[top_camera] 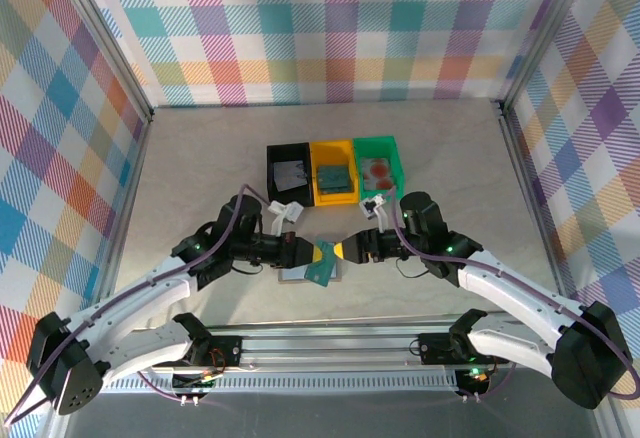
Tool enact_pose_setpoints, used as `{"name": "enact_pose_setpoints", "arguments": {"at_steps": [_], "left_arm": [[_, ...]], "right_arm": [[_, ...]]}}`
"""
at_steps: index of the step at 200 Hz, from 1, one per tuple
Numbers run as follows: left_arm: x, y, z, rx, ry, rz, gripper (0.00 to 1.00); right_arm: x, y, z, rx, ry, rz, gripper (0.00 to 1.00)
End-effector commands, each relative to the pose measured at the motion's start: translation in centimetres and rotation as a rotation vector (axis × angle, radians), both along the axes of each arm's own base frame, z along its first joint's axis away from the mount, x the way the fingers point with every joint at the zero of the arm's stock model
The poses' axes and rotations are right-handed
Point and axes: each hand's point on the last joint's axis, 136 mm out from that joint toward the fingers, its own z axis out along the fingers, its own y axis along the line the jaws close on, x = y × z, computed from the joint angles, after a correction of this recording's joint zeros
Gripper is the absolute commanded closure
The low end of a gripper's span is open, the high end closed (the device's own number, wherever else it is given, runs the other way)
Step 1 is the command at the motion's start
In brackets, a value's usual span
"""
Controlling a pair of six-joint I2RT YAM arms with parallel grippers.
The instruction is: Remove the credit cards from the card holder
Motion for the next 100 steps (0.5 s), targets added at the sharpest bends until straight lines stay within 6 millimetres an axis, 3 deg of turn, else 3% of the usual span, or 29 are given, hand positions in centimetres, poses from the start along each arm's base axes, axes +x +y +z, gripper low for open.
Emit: {"name": "enact_pose_setpoints", "arguments": {"at_steps": [1, 25, 60, 100], "left_arm": [[-2.1, 0.8, -0.7, 0.074, 0.077, -0.107, 1.0], [-2.5, 2.2, -0.3, 0.199, 0.034, -0.162, 1.0], [-3.2, 1.0, 2.2, 0.119, 0.023, -0.284, 1.0], [-3.8, 0.4, 1.9, 0.092, 0.052, -0.357, 1.0]], "right_arm": [[-1.4, 0.1, 0.6, 0.032, -0.067, 0.101, 0.36], [-2.2, 0.0, 0.7, 0.048, -0.076, 0.139, 0.36], [-3.1, 0.2, 0.7, 0.084, -0.073, 0.204, 0.37], [-4.5, 0.4, 2.0, 0.153, -0.088, 0.293, 0.39]]}}
